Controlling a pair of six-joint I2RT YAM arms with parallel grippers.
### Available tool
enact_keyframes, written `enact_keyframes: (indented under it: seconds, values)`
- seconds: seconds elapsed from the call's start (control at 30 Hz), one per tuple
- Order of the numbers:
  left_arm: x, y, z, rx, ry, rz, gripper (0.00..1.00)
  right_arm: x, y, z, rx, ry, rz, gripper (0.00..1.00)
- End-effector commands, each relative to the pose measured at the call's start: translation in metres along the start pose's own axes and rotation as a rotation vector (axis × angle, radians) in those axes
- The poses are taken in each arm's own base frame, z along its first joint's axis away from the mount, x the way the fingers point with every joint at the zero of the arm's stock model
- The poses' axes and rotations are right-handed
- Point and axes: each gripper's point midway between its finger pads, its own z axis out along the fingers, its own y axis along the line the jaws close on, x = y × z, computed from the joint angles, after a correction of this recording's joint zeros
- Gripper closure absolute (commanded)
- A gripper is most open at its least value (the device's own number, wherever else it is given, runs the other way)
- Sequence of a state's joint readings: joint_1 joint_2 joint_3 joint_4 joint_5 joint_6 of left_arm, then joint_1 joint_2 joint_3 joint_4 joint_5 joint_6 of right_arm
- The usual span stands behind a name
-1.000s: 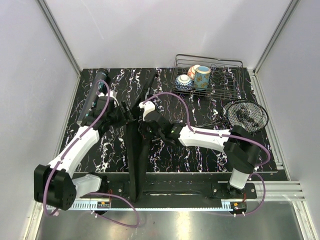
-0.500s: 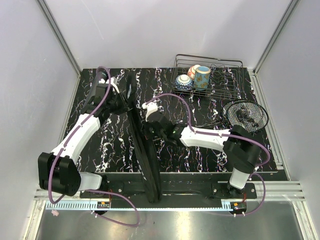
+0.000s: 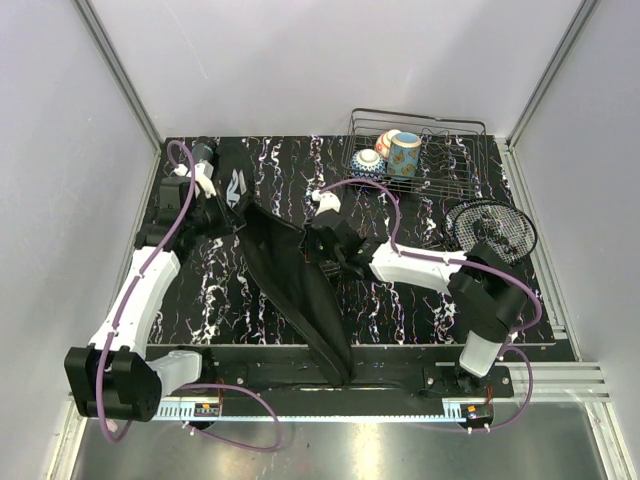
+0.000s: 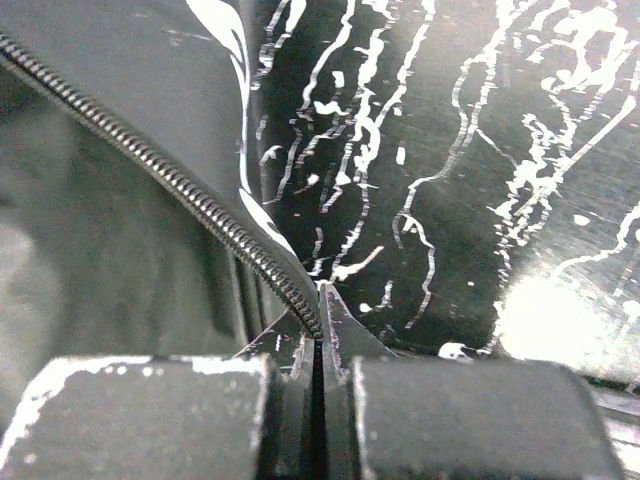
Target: Pack up the badminton gear
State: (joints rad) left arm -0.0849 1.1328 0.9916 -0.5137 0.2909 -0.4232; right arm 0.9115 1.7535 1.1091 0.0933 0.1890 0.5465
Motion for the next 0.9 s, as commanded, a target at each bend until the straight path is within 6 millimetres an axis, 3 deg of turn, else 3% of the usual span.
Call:
enact_keyframes:
  seconds: [0.0,0.07,0.3,0.47,0.63,0.83,0.87]
  values:
    - [-0.011,-0.016,0.001,0.121,0.007,0.023,1.00,-0.044,0.045,-0.002,-0.150,-0.080,0.002,1.00]
    - [-0.012,-0.015,0.011,0.129,0.023,-0.007,0.99,-0.054,0.056,-0.003,-0.170,-0.092,0.013,1.00]
    - [0.009,-0.004,0.032,0.124,0.072,-0.097,0.72,-0.075,0.084,-0.014,-0.198,-0.139,0.006,1.00]
    - [0.024,-0.011,0.029,0.188,0.072,-0.121,0.56,-0.076,0.092,-0.015,-0.207,-0.144,0.022,1.00]
    - [0.054,-0.005,0.025,0.186,0.113,-0.143,0.43,-0.080,0.095,-0.014,-0.215,-0.147,0.041,1.00]
    - [0.076,-0.009,0.006,0.224,0.127,-0.163,0.43,-0.082,0.098,-0.012,-0.215,-0.147,0.043,1.00]
    - [0.077,-0.010,0.004,0.228,0.125,-0.160,0.47,-0.083,0.098,-0.011,-0.215,-0.145,0.046,1.00]
